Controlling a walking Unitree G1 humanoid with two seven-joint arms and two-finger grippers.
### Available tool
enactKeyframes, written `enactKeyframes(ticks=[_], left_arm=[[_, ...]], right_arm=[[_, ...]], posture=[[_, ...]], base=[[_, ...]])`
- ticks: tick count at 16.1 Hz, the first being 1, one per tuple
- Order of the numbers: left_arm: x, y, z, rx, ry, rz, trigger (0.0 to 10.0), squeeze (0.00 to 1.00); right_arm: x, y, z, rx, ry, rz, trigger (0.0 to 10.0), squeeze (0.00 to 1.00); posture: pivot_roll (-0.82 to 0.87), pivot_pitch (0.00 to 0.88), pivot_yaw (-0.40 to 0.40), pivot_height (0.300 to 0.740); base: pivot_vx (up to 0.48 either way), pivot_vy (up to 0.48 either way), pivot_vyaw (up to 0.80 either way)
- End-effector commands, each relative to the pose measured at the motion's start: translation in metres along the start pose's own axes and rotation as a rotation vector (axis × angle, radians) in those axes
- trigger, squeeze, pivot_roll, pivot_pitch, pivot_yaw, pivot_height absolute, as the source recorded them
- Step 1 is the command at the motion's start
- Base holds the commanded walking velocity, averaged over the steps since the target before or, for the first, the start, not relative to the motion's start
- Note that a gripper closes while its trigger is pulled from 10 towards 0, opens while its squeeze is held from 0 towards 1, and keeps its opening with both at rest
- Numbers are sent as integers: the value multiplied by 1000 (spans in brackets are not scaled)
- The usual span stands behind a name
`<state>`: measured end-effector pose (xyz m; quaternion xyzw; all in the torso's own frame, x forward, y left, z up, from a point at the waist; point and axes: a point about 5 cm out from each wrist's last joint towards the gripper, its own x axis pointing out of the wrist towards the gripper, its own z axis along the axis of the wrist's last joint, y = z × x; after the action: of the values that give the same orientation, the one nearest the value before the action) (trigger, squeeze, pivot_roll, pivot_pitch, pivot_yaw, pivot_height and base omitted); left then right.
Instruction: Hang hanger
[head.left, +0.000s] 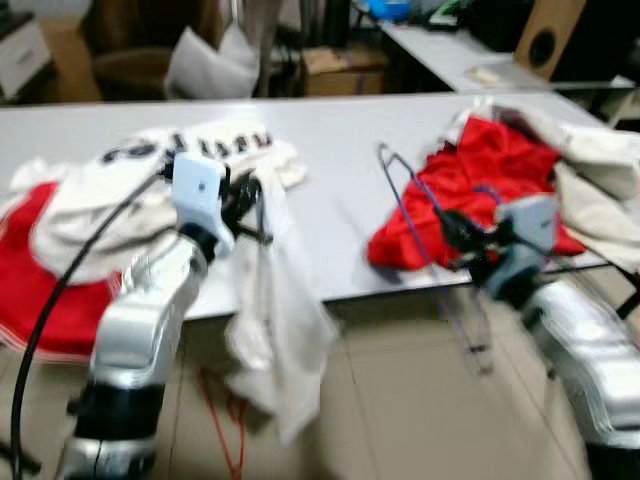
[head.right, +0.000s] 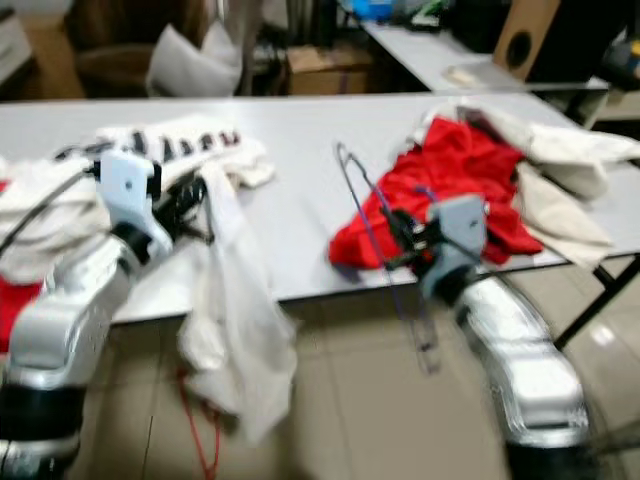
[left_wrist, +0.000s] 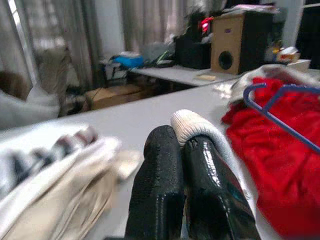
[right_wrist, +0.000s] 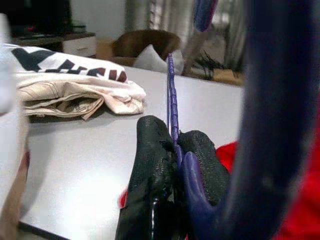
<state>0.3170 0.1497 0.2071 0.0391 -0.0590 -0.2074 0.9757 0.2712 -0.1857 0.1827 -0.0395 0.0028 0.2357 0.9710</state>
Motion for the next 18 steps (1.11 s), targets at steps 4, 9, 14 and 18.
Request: enactKeyframes(ticks=[4, 9, 14, 18], left_arm=[[29, 26, 34, 109, -75, -2, 10000, 0], [36, 92, 76, 284, -66, 113, 10000, 0], [46, 107, 117, 259, -116, 46, 10000, 0], [43, 93, 140, 250, -134, -119, 10000, 0]], right_arm=[[-30, 0, 40, -46, -40, 383, 10000, 0], [-55, -10, 53, -29, 18, 591, 10000, 0], [-41, 4, 62, 2, 21, 836, 10000, 0], [-6, 13, 52, -83, 88, 974, 10000, 0]], posture=[[-94, 0, -22, 740], [-90, 0, -22, 740], [-77, 0, -26, 740], [-41, 0, -56, 740]], base=[[363, 0, 0], [352, 0, 0], [137, 0, 0], [0, 0, 0]])
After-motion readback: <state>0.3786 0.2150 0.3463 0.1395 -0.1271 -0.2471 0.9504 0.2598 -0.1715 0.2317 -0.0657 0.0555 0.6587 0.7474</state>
